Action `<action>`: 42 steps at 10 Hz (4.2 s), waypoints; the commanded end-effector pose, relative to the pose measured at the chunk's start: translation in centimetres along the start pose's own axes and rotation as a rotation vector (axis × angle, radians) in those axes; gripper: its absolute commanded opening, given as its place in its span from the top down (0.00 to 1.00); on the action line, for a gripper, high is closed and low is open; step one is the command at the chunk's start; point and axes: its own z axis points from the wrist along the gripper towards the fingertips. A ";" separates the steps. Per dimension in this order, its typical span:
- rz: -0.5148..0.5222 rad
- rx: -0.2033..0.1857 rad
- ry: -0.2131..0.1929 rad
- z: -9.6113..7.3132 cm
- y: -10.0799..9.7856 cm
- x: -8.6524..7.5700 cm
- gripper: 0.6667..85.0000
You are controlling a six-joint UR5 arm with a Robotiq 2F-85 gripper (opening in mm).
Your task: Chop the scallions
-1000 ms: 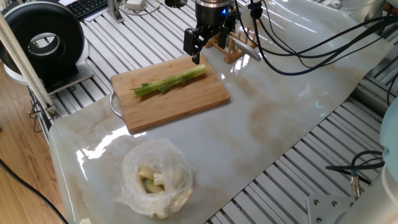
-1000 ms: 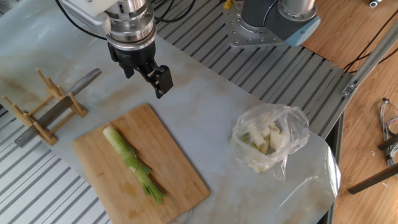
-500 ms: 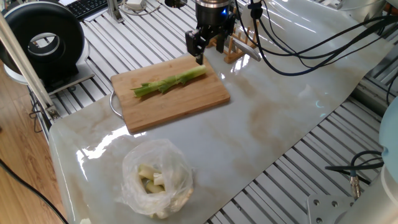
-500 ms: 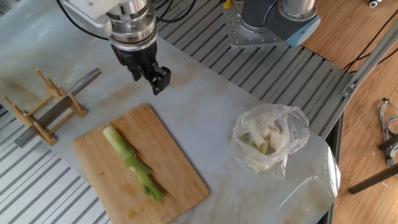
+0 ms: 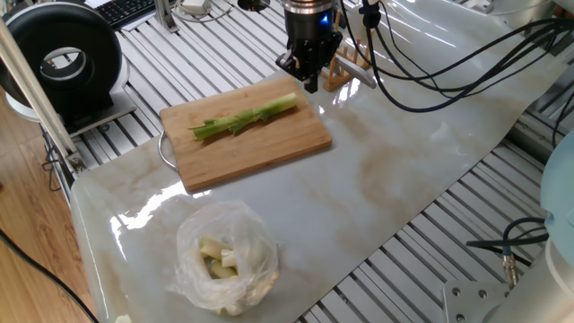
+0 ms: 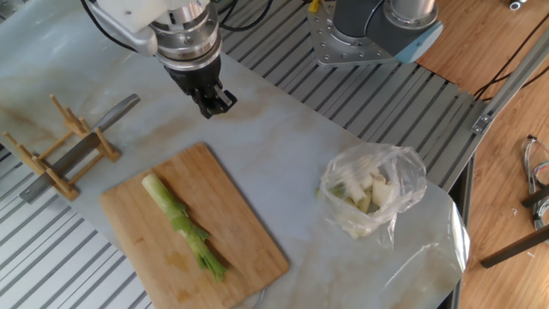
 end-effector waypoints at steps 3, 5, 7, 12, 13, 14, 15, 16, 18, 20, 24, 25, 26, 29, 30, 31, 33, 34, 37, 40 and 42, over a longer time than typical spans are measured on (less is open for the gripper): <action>0.004 0.074 0.017 -0.2 -1.9 0.5 0.99; 0.009 0.003 0.013 -0.1 0.0 0.4 0.99; -0.020 0.009 0.024 -0.1 -0.2 0.6 0.99; -0.011 -0.027 0.002 -0.1 0.7 0.1 0.99; -0.009 -0.024 0.006 -0.1 0.6 0.2 0.99; -0.015 -0.021 0.008 -0.1 0.6 0.2 0.99; -0.025 -0.004 0.014 -0.1 0.1 0.1 0.99; -0.032 0.007 0.017 0.0 -0.3 -0.5 0.99; -0.043 0.007 0.018 -0.2 -1.2 -2.1 0.99; -0.063 -0.007 0.028 -0.5 -2.3 -3.7 0.99; -0.061 0.027 0.011 1.1 -5.0 -8.5 0.99; -0.064 0.045 0.000 1.7 -5.8 -10.0 0.99; -0.062 0.051 -0.009 2.3 -6.1 -11.6 0.99; -0.043 0.121 -0.003 2.8 -7.7 -12.4 0.99; -0.007 0.086 -0.005 2.9 -6.8 -12.4 0.99; -0.004 0.083 -0.015 2.9 -6.7 -12.6 0.99; -0.023 0.088 -0.001 2.9 -6.8 -12.3 0.99; -0.021 0.083 -0.015 3.1 -6.8 -13.4 0.99; -0.047 0.040 -0.039 4.1 -8.6 -20.8 0.99; -0.141 0.171 -0.059 4.2 -12.6 -22.0 0.99; -0.266 0.395 -0.133 2.9 -18.4 -24.5 0.99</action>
